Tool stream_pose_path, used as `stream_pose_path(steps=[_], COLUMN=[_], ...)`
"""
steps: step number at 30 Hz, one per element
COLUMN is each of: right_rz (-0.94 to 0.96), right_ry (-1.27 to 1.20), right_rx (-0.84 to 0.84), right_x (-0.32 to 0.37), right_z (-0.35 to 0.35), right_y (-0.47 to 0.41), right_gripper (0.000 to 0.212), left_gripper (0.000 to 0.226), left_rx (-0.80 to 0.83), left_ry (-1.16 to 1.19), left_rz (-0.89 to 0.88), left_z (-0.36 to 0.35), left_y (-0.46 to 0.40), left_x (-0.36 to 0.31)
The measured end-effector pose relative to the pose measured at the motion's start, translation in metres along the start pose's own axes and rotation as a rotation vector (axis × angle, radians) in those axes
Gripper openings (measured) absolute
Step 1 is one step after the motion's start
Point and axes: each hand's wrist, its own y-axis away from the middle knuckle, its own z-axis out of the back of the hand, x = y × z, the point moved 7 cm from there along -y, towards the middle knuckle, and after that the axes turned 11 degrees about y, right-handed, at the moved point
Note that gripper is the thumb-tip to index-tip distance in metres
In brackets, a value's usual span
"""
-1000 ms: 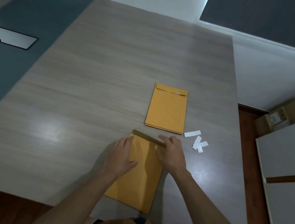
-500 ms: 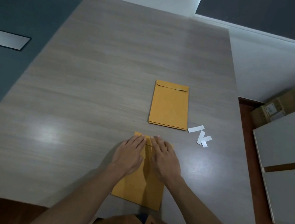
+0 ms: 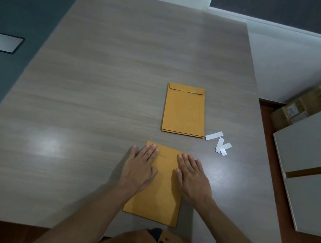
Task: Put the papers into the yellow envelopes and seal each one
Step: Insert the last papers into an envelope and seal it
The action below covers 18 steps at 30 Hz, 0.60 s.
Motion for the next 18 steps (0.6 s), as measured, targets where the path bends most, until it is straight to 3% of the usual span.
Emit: stream_pose_path(steps=[3,7,18], right_rz=[0.0,0.009,-0.072], right_ry=[-0.032,-0.006,0.035], right_rx=[-0.022,-0.012,-0.04], right_x=[0.001,-0.001,0.007], right_z=[0.0,-0.002,0.009], right_y=[-0.001,-0.002,-0.006], right_gripper=[0.065,0.066,0.065], left_gripper=[0.069,0.064,0.078], left_rx=[-0.019,-0.025,-0.07], left_ry=[0.05,0.094,0.074], left_rz=[0.044,-0.092,-0.008], left_z=[0.009,-0.001,0.0], left_y=[-0.005,-0.007,-0.004], left_x=[-0.02,-0.043,0.008])
